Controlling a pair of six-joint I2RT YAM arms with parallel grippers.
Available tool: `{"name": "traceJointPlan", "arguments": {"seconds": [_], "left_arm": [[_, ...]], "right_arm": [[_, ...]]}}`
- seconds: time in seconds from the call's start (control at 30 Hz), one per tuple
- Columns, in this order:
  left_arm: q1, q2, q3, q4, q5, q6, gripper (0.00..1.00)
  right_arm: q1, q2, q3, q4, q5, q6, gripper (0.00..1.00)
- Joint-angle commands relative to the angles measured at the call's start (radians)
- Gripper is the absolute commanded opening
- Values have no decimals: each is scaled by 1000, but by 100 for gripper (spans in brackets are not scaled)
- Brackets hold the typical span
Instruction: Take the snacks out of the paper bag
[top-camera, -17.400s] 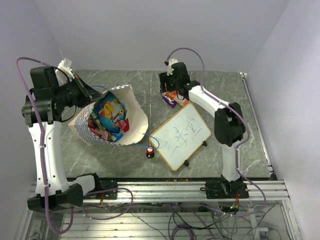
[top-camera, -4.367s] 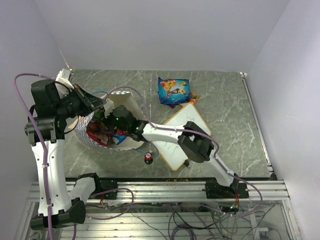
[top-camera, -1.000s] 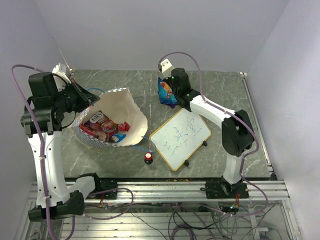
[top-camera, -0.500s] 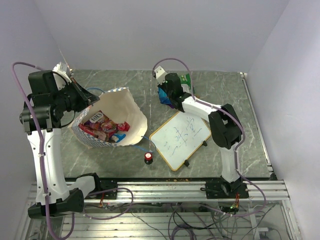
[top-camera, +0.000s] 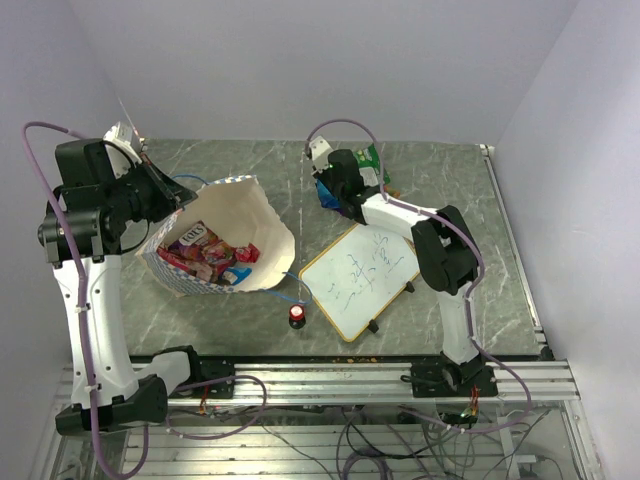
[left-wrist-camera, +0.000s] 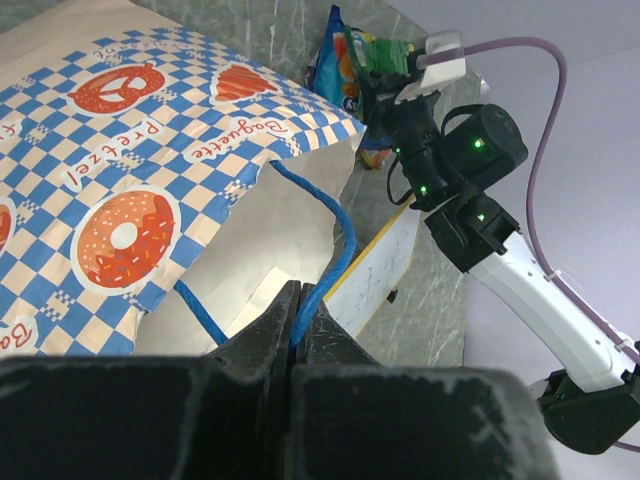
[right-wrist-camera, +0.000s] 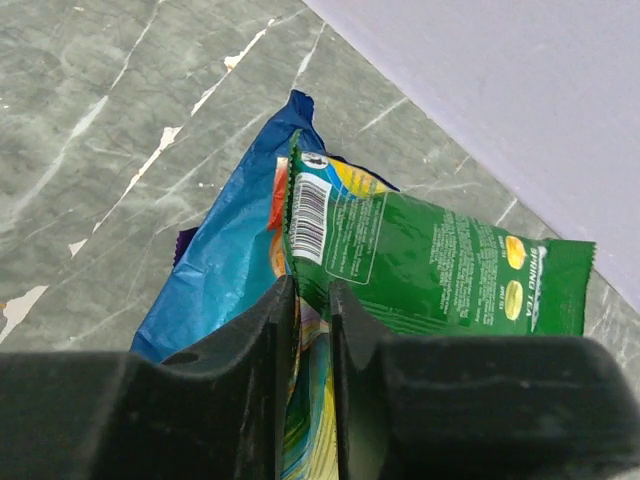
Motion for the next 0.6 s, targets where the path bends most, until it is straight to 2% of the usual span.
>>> {"name": "traceJointPlan", "arguments": {"seconds": [0.0,0.23,0.4,0.57], "left_arm": [[-6,8,47,29,-38,-9,7],[-6,46,65,93,-34,-53,7],[-6,68,85,114,-57,-58,7],[-5,103,139,157,-79,-32,7]], "right_arm": [[-12,-66,30,-36,-30,54,25],[-11,-169,75,-143,-51,140,60],[-11,-268,29,-171,-88,215,69],[-11,-397,-48,-218,-154,339,71]]}}
